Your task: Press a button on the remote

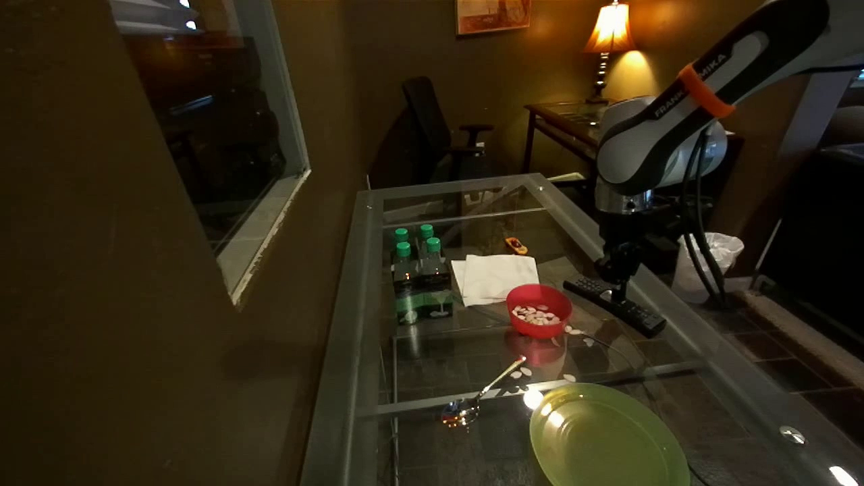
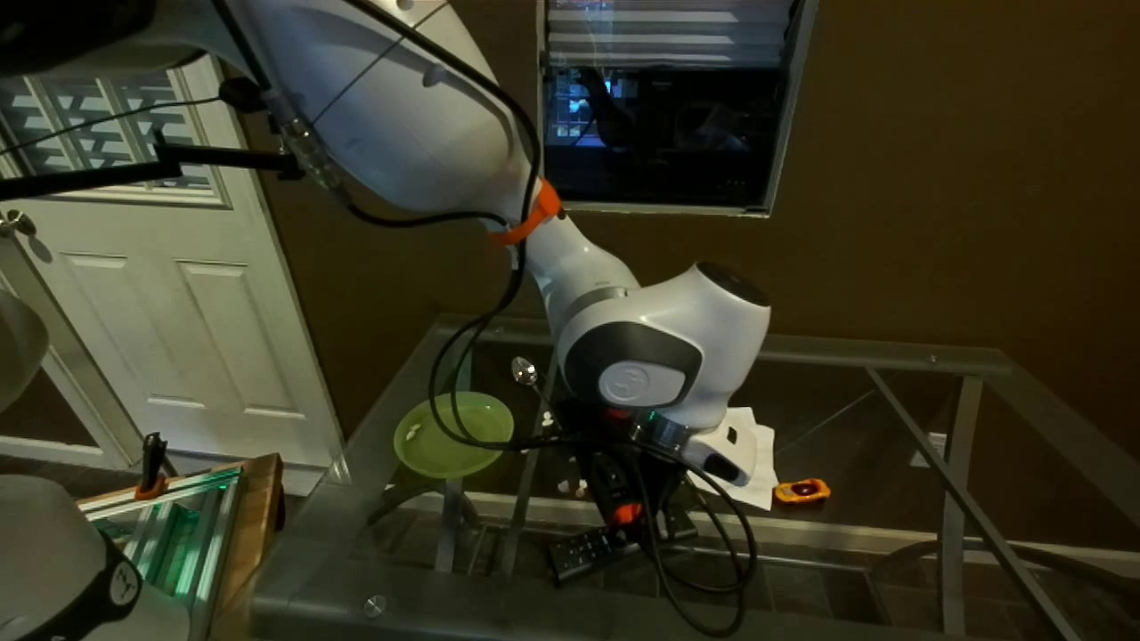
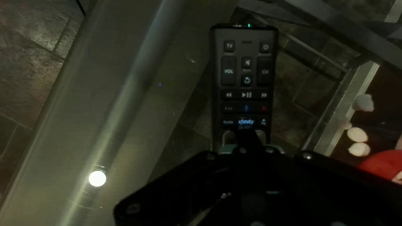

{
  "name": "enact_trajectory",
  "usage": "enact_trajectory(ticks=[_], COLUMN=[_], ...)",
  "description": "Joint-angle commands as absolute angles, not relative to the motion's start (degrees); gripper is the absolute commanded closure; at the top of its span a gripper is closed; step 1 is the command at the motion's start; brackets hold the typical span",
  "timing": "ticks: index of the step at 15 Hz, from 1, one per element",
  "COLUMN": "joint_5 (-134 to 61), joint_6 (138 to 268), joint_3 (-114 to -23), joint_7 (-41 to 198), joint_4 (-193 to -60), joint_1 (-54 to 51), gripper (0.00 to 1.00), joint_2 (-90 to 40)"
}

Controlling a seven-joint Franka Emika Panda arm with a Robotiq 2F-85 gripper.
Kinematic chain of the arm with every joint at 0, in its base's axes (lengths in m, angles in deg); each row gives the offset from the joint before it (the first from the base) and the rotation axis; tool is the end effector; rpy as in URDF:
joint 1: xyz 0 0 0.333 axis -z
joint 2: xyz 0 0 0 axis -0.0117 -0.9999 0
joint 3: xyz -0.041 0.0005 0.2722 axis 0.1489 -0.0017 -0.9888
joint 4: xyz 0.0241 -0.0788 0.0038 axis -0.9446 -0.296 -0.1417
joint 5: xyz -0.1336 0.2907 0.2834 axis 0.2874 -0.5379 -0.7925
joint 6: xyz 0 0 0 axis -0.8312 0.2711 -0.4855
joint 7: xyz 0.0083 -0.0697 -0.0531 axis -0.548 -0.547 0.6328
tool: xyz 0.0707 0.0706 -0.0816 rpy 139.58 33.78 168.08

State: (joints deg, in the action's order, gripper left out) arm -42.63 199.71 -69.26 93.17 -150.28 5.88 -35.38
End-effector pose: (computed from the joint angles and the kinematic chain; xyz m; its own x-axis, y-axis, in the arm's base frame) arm 0.5686 -0.0939 0.1127 0.9798 -0.0198 -0.1988 -0.0300 -0.9984 -0.0485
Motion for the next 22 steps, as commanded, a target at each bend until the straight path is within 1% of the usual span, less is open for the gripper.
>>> enact_trajectory(ticks=[1,8,9,10,11,17,20,21,22], joint_5=[-42.85,-38.35,-38.20,-37.73,-36.92,-36.26,-38.03,-38.44,-37.02], joint_6=[198.63,193.54,192.53,192.14,192.07,191.06,188.51,186.69,188.65], joint_3=[-70.88,-70.40,-70.40,-70.35,-70.06,-69.52,-68.87,-68.59,-69.12], joint_7=[92.91,91.13,91.58,92.11,91.69,93.92,97.67,100.29,96.29], joint_4=[-152.05,-157.13,-158.21,-159.17,-160.04,-165.61,-166.07,-165.82,-164.40], joint_1=[5.28,2.25,2.50,2.69,2.74,3.02,3.25,3.21,2.75], gripper=[1.00,1.00,0.74,0.73,0.68,0.27,0.05,0.01,0.17], joint_2=[-32.15,-21.36,-19.28,-17.36,-15.61,-5.12,-3.34,-3.11,-5.20])
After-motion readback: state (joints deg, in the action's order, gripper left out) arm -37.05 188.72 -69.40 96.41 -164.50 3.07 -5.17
